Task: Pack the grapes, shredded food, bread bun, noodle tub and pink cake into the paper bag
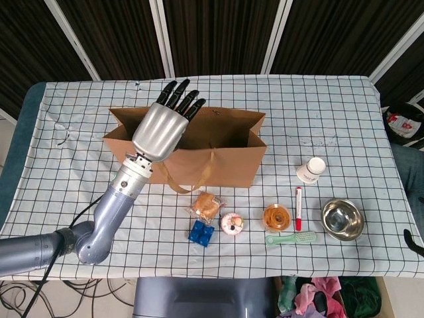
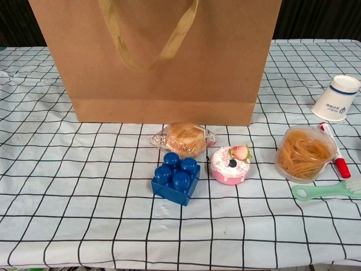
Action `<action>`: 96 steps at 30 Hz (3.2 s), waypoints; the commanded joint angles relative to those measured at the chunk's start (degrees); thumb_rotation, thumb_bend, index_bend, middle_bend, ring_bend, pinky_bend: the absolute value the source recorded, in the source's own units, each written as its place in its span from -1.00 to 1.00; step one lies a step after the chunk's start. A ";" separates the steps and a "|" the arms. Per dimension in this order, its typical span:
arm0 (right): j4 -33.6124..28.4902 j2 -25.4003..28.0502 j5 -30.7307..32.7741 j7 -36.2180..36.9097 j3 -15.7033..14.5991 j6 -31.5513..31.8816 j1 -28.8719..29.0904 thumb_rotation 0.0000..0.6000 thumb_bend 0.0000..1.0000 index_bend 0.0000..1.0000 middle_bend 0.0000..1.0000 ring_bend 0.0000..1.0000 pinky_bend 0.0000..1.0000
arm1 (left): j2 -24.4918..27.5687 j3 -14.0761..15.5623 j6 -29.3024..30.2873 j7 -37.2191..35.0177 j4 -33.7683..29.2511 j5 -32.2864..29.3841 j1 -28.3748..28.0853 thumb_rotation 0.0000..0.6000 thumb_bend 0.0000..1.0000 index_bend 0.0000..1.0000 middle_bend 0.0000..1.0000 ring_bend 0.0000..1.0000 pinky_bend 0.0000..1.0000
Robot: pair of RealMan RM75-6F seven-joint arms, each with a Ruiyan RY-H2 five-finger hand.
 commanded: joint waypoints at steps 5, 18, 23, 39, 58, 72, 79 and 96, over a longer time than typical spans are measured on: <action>0.25 -0.10 -0.03 0.08 -0.01 -0.12 0.06 1.00 -0.39 -0.69 -0.77 -0.50 -0.45 | 6.54 0.82 8.92 -4.17 -10.96 7.09 5.85 1.00 -0.87 -0.65 -0.68 -0.98 -0.76; -0.26 -0.06 0.17 -0.79 0.17 0.75 -0.23 1.00 -0.39 -0.69 -0.77 -0.50 -0.45 | 15.46 25.53 25.12 -29.50 -5.06 44.20 31.00 1.00 -0.85 -0.64 -0.67 -0.94 -0.75; -0.44 -0.05 0.24 -1.10 0.20 1.05 -0.36 1.00 -0.39 -0.69 -0.77 -0.50 -0.45 | 11.22 31.15 27.99 -35.05 5.80 50.54 35.47 1.00 -0.85 -0.63 -0.66 -0.91 -0.74; -0.44 0.10 0.10 -0.54 0.17 0.82 -0.37 1.00 -0.39 -0.69 -0.77 -0.50 -0.45 | -1.64 30.51 5.10 -32.49 10.00 43.75 30.89 1.00 -0.85 -0.66 -0.64 -0.86 -0.66; -0.32 0.27 0.26 -0.06 0.23 0.52 -0.38 1.00 -0.39 -0.69 -0.77 -0.50 -0.45 | -18.78 19.67 -10.66 -23.70 18.06 29.40 19.79 1.00 -0.78 -0.62 -0.63 -0.86 -0.65; -0.15 0.15 0.18 -0.03 0.15 0.14 -0.19 1.00 -0.39 -0.69 -0.77 -0.50 -0.45 | -26.17 19.89 -10.46 -26.37 27.42 30.67 15.78 1.00 -0.66 -0.57 -0.58 -0.84 -0.64; -0.03 0.26 0.37 0.43 0.29 0.17 -0.28 1.00 -0.39 -0.69 -0.77 -0.50 -0.45 | -28.58 20.12 -9.66 -28.47 31.11 31.64 14.68 1.00 -0.64 -0.56 -0.56 -0.82 -0.62; 0.44 0.38 0.75 1.16 0.44 -0.11 -0.33 1.00 -0.39 -0.69 -0.77 -0.50 -0.45 | -32.48 19.16 -10.02 -27.95 36.47 31.12 11.86 1.00 -0.53 -0.54 -0.52 -0.77 -0.58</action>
